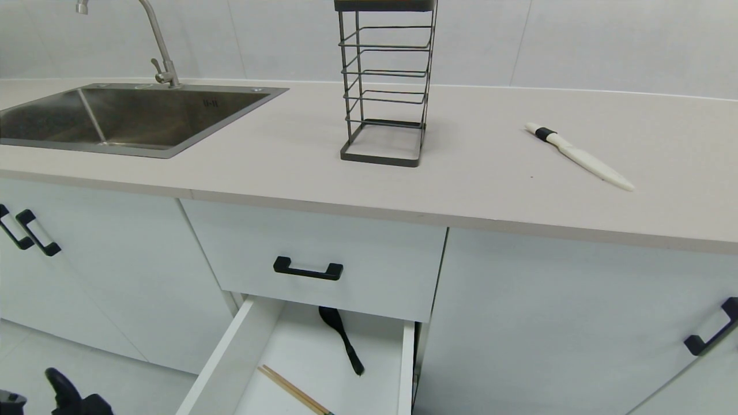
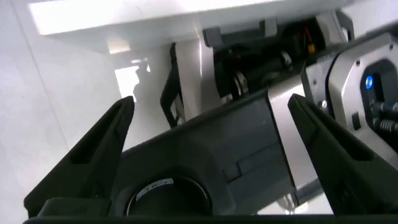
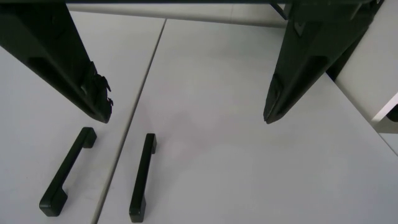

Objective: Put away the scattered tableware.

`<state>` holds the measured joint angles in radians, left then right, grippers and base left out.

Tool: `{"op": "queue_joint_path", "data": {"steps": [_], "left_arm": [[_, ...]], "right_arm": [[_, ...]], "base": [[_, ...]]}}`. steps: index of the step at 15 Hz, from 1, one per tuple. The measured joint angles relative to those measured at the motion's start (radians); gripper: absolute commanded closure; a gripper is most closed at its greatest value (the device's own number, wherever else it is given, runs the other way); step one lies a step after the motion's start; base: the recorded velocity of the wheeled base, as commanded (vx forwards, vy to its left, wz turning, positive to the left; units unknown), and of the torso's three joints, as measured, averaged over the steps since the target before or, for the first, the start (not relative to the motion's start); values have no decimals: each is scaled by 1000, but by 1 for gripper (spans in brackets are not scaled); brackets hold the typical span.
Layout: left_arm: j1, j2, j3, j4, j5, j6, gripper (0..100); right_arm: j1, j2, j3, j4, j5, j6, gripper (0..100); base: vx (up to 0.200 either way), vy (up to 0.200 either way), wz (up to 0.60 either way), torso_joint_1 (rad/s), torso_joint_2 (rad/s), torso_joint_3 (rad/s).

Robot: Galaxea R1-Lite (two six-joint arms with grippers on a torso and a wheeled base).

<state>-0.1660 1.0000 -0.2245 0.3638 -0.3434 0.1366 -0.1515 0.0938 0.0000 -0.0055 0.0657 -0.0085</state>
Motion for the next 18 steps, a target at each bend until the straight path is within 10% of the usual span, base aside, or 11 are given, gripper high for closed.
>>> {"op": "queue_joint_path", "data": {"steps": [8,18], "left_arm": [[-24,164,1,-87,132,13,0],[-24,300,-2,-262,147,6,0]], "right_arm": [[0,1,0,0,0,0,0],[0,2,0,0,0,0,0]], "base": [[0,0,0,0,0,0],[0,0,0,0,0,0]]}}
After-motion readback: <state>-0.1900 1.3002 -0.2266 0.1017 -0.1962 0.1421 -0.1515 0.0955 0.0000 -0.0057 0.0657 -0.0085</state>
